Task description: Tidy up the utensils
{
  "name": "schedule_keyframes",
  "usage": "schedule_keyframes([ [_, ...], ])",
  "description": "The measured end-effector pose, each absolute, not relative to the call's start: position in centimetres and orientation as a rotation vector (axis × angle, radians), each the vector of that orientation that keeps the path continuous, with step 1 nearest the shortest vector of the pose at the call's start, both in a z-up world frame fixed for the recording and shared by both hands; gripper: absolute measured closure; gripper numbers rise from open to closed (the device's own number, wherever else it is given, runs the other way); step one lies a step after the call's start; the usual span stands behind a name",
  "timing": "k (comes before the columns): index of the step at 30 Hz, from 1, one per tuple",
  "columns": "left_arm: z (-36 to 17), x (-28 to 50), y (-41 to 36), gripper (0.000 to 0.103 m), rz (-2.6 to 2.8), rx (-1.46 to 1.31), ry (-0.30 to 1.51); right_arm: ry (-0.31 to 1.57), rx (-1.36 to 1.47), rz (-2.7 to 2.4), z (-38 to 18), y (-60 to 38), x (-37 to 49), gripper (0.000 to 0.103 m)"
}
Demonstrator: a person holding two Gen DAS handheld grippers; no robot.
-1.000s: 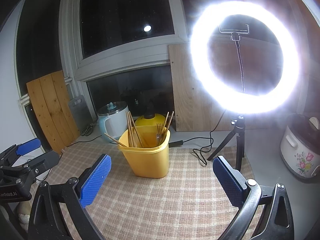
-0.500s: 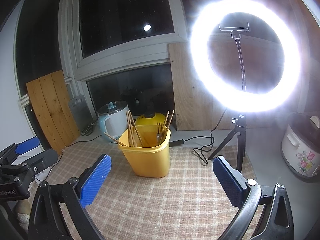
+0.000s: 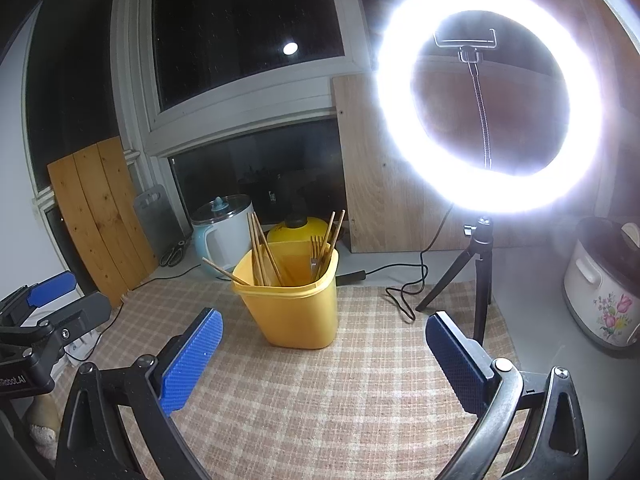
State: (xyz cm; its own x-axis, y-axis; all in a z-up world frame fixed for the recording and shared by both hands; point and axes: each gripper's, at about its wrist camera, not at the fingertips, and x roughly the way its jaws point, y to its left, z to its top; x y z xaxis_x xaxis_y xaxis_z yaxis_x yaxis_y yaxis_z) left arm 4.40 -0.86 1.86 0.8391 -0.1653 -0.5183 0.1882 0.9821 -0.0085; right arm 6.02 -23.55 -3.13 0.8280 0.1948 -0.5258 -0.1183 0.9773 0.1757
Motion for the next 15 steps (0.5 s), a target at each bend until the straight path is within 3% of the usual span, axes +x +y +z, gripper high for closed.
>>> schedule_keyframes([
  [15,1.94,4.42,-0.59,0.001,-0.175,0.039,0.543,0.586,0.148,0.159,-3.45,-23.40,5.84,0.000],
])
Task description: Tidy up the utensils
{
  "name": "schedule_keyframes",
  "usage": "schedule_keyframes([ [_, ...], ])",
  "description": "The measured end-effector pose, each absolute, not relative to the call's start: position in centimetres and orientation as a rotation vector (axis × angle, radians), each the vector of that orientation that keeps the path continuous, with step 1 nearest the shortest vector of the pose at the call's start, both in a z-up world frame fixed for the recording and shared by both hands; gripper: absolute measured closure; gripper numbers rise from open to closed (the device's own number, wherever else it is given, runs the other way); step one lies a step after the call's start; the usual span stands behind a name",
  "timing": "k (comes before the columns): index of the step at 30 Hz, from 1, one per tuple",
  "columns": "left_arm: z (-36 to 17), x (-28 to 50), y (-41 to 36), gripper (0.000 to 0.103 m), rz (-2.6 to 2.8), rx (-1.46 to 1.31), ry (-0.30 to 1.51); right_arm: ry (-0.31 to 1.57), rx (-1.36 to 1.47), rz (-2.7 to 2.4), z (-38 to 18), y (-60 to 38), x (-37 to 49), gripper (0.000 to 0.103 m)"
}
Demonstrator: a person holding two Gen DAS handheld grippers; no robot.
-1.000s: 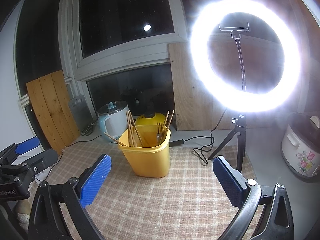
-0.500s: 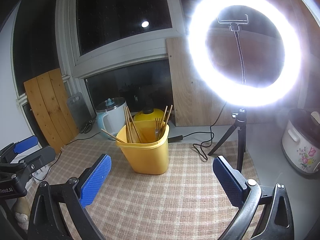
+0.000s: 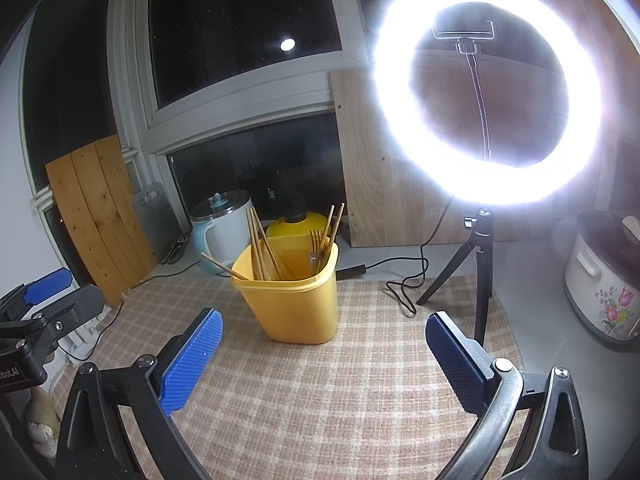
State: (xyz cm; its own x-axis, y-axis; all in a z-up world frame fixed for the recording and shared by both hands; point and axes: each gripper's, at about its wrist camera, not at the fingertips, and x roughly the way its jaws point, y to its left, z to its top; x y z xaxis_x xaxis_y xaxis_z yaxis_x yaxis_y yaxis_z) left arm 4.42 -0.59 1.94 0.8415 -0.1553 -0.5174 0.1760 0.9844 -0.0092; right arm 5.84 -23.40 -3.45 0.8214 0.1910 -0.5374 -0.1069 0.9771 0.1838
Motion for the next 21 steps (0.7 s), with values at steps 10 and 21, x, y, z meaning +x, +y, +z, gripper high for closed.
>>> schedule_keyframes([
  [10,2.00,4.35,-0.32,0.001,-0.171,0.038,0.540,0.589,0.154,0.157,-3.67,-23.46,5.54,0.000],
  [21,2.26,3.75,-0.11,0.001,-0.156,0.038,0.528,0.599,0.163,0.154,-4.05,-23.58,5.21,0.000],
])
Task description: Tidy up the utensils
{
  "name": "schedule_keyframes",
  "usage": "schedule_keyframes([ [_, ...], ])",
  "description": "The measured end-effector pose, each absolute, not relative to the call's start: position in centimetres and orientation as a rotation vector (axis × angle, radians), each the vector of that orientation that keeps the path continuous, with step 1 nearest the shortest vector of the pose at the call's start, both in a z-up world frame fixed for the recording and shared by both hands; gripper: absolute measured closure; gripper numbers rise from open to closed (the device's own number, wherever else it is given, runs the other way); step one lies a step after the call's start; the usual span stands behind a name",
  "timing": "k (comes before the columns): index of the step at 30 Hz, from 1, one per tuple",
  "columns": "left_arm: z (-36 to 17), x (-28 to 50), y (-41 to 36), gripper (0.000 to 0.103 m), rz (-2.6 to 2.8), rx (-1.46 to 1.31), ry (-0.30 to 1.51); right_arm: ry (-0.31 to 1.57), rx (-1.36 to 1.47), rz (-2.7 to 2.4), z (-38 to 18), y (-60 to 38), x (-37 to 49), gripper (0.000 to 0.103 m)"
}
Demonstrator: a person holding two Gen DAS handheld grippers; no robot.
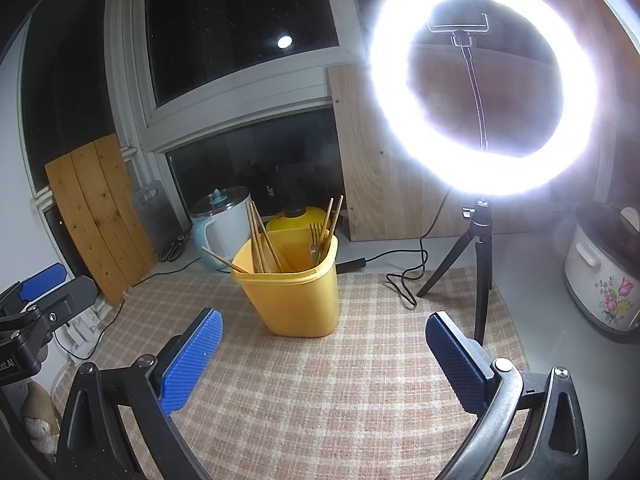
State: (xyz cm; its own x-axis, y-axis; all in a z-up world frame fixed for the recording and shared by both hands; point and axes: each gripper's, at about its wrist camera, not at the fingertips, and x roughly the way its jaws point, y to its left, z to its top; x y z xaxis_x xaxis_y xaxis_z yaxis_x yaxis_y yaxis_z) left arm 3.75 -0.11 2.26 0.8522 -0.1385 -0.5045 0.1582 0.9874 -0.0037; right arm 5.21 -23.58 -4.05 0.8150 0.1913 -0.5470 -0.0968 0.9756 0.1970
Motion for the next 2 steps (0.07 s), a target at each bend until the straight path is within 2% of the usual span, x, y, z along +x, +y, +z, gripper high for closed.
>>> schedule_keyframes([
  [2,2.25,3.72,-0.18,0.001,-0.155,0.042,0.527,0.602,0.165,0.150,-4.17,-23.71,5.24,0.000],
])
